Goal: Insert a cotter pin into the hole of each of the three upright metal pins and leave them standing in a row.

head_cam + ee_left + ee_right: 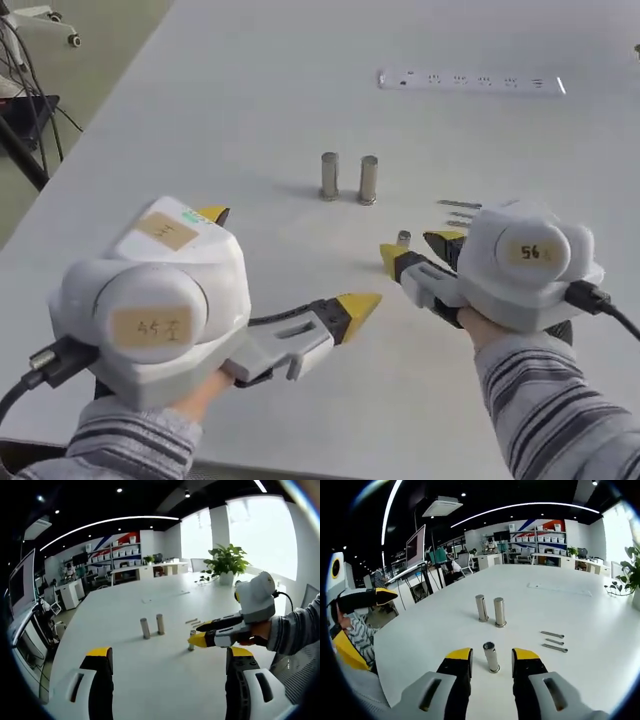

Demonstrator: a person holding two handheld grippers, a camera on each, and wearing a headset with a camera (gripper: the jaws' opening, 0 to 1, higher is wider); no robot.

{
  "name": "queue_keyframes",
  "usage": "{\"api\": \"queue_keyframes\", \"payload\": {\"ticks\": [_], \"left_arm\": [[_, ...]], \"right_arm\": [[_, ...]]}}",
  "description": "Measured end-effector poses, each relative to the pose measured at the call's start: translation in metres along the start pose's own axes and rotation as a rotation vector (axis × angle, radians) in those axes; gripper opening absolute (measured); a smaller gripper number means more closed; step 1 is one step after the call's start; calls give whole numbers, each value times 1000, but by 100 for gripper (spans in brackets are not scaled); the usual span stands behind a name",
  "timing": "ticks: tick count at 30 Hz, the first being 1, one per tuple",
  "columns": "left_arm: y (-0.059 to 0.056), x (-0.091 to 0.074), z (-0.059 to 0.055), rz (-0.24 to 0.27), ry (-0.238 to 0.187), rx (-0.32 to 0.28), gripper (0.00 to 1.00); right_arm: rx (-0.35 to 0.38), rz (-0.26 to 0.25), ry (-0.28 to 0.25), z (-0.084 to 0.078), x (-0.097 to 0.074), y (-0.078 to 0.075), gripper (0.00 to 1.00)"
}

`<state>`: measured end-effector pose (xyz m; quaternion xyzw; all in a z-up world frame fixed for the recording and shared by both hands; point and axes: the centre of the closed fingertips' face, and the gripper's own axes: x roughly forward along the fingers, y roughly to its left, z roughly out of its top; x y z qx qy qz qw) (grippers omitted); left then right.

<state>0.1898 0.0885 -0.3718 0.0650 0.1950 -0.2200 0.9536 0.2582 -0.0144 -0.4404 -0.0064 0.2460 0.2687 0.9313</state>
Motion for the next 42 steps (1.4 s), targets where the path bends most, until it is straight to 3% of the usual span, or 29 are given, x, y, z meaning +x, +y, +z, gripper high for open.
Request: {"api": "queue_keyframes", "payload": {"ticks": [11,19,21,29,30,31,38,40,42], "left_arm": [[-2,1,2,2,3,5,94],[-2,1,0,5,10,4,94],[-1,1,0,8,11,5,94],[-2,4,1,4,12,7,93],[-2,4,0,3,12,7,93],[-2,5,0,4,15,6,93],[-3,7,-4,-5,25,-25,92],[-4,7,-6,-9,27,-30,92],[-4,8,-8,-9,33,-29,92]], "right_arm": [[0,95,24,6,-19,-8,28],[-30,105,30,17,-31,-24,25],[-66,106,45,20,-31,-31,24],[-167,184,169,13,-21,-51,21],[-177,186,197,10,-20,-53,21],[-192,169,200,11,-16,-59,21],[-218,179,273,8,-1,-79,18],[-232,181,319,4,3,-85,16],[-228,184,324,4,9,-89,15]]}}
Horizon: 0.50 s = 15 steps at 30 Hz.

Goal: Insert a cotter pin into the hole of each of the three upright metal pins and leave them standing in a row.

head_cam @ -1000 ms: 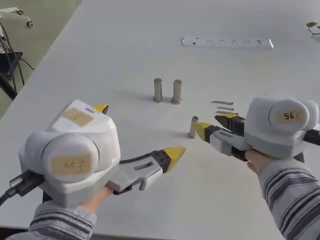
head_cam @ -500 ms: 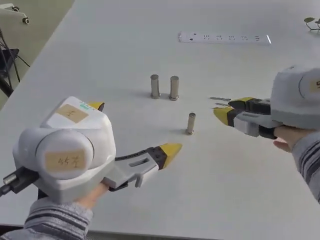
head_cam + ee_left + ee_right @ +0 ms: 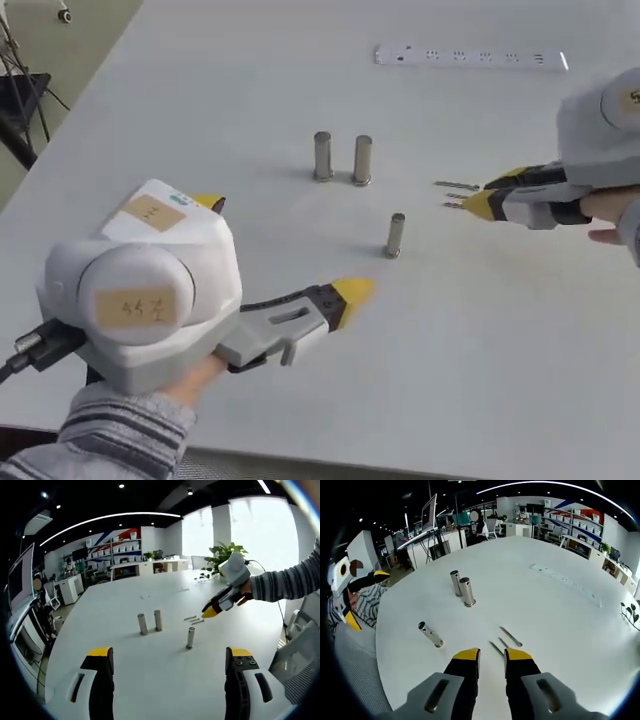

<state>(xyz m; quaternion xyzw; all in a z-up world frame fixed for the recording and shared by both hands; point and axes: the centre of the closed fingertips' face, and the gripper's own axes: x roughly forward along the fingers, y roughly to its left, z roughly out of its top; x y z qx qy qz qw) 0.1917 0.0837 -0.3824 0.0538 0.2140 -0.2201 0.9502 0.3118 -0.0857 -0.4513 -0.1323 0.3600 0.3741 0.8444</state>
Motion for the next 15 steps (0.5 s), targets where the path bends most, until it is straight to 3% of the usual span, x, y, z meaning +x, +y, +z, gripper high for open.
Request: {"api": "queue_keyframes", "payload": {"ticks": [6,15], "left_arm": [[1,1,-4,1,5,-3,91],[7,2,-9,13,18,-7,90]], "right_arm": [[-28,16,103,-11,13,-13,12],[-87,36,188,-18,25,-20,9]]}}
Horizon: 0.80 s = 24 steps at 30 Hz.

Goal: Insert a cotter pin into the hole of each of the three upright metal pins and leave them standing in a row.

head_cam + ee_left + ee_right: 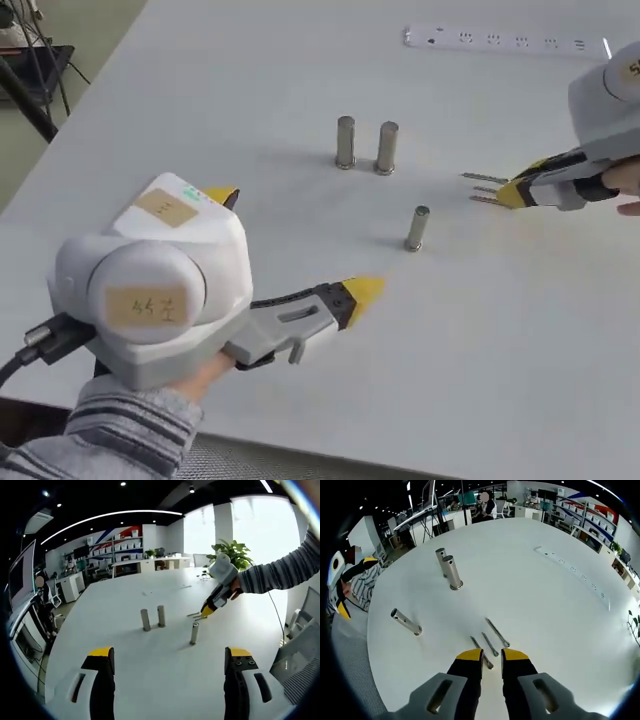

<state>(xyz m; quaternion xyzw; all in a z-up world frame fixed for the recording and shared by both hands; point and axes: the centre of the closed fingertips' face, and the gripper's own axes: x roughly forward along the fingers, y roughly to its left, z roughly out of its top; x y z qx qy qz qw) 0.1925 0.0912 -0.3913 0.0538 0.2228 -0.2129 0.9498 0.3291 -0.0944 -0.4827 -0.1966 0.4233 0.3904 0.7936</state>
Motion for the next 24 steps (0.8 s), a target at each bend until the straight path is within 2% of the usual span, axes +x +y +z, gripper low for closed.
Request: {"api": "queue_keyframes", "payload": {"ticks": [4,9,15,18,19,24], "left_arm": [[2,0,-2,5,4,-10,90],[-2,1,-6,-3,14,-14,89],[-1,1,-6,-4,14,-17,88],[1,1,-4,-1,13,-13,88],[2,1,-4,0,13,-13,87],[5,1,-6,2,20,-7,86]], "right_arm": [[-13,19,11,3,3,3,7],[-51,25,38,2,5,6,4],[-96,45,81,0,4,7,0],[-201,53,114,0,7,2,0],[-197,48,121,0,8,2,0],[-275,53,144,-1,8,3,0]]}}
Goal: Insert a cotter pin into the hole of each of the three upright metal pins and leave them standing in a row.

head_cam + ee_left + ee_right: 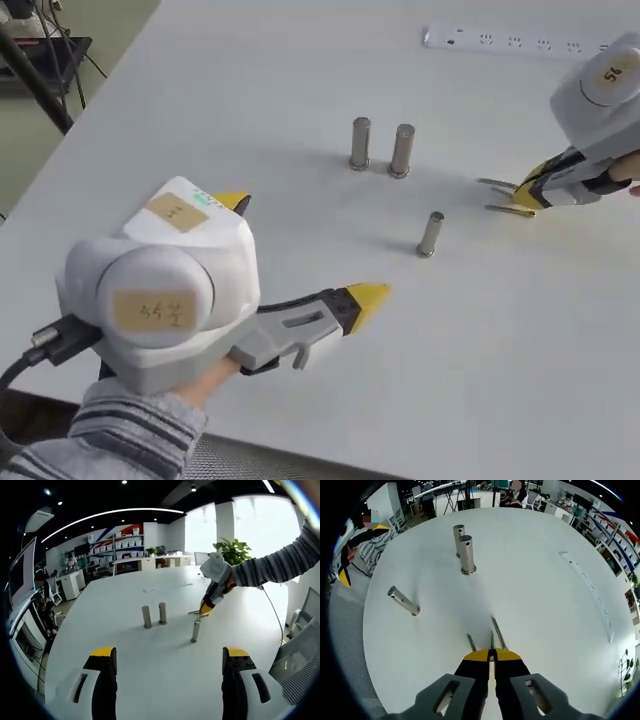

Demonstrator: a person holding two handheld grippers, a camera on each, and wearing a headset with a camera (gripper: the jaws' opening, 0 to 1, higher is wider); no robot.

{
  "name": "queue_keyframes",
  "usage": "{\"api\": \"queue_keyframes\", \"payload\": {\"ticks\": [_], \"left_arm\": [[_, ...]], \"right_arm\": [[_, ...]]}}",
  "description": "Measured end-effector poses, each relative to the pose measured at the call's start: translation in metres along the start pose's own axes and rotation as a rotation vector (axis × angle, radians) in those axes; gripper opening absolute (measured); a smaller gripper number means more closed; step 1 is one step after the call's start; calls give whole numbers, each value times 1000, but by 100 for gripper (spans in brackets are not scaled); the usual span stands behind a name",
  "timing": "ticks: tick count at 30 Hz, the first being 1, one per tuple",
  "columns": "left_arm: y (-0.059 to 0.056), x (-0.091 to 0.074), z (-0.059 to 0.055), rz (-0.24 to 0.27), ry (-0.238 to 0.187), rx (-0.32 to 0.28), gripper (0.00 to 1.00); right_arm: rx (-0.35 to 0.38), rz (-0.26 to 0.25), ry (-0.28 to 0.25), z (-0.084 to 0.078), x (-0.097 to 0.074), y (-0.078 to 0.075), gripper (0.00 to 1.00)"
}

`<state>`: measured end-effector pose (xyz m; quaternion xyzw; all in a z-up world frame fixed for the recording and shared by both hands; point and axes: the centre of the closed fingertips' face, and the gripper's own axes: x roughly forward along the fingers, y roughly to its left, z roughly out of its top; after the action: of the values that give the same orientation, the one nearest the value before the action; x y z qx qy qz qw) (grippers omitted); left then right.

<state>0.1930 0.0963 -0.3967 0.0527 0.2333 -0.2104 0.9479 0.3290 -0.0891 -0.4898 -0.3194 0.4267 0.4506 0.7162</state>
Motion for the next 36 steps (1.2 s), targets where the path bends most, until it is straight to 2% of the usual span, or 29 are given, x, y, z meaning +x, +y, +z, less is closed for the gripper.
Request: {"api": "queue_keyframes", "payload": {"ticks": [2,5,7,9,13,21,22,26,29,32,34,36], "left_arm": [[1,0,-2,-8,12,2,84],[2,0,0,-16,10,12,83],[3,0,1,-15,6,21,82],[4,1,-1,-14,17,26,81],[2,2,1,-15,10,26,81],[-9,9,10,-67,-10,18,74],[-9,10,12,-70,-13,16,74],[-17,16,20,-131,-27,-55,71],[-18,18,28,-157,-41,-61,64],[-25,20,36,-210,-51,-123,58],[-26,21,40,-227,-58,-159,55],[-26,22,41,-232,-58,-163,51]], "right_arm": [[-50,6,-4,0,-1,0,0],[-51,2,-19,-1,-2,1,0],[-45,4,-50,3,-6,1,0],[-32,-16,-63,6,-13,0,0],[-64,-38,-99,13,-27,2,0],[-74,-44,-238,35,-56,26,0],[-86,-39,-250,38,-52,21,0],[-115,-20,-291,47,-61,33,0],[-133,-7,-325,55,-68,44,0],[-171,-1,-353,61,-71,52,0],[-189,7,-371,64,-74,60,0],[-206,14,-385,67,-77,66,0]]}}
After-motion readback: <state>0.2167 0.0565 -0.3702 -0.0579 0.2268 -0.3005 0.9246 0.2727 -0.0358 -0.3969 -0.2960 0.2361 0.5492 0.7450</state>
